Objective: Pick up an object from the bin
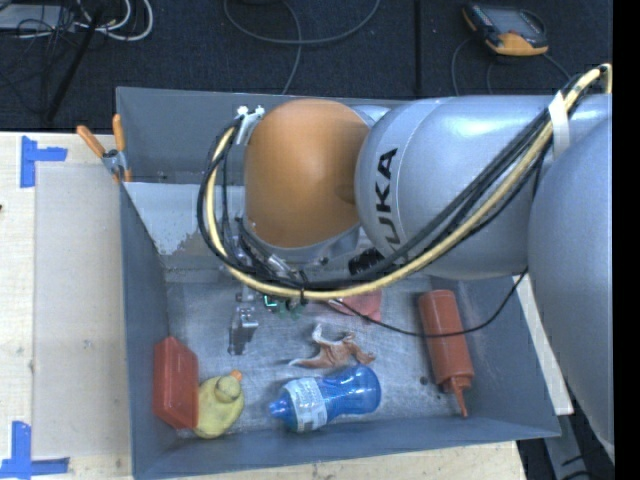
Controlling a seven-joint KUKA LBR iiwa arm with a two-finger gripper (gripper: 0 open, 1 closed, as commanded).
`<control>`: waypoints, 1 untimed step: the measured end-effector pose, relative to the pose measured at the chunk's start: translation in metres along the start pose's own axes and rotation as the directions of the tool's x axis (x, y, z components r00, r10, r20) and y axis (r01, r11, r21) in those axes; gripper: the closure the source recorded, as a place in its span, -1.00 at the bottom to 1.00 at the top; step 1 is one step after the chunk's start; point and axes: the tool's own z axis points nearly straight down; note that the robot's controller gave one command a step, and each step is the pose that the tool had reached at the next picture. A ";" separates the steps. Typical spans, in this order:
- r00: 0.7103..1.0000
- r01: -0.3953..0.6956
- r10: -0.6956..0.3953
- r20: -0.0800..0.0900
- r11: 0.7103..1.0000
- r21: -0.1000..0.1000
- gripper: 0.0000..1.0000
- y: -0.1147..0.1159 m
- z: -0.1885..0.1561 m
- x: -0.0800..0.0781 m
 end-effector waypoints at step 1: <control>1.000 -0.004 0.004 0.007 1.000 -0.001 -1.00 -0.001 -0.005 -0.002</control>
Offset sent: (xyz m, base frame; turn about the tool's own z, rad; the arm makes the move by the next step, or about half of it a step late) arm -0.0752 0.0184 -0.1369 -0.9001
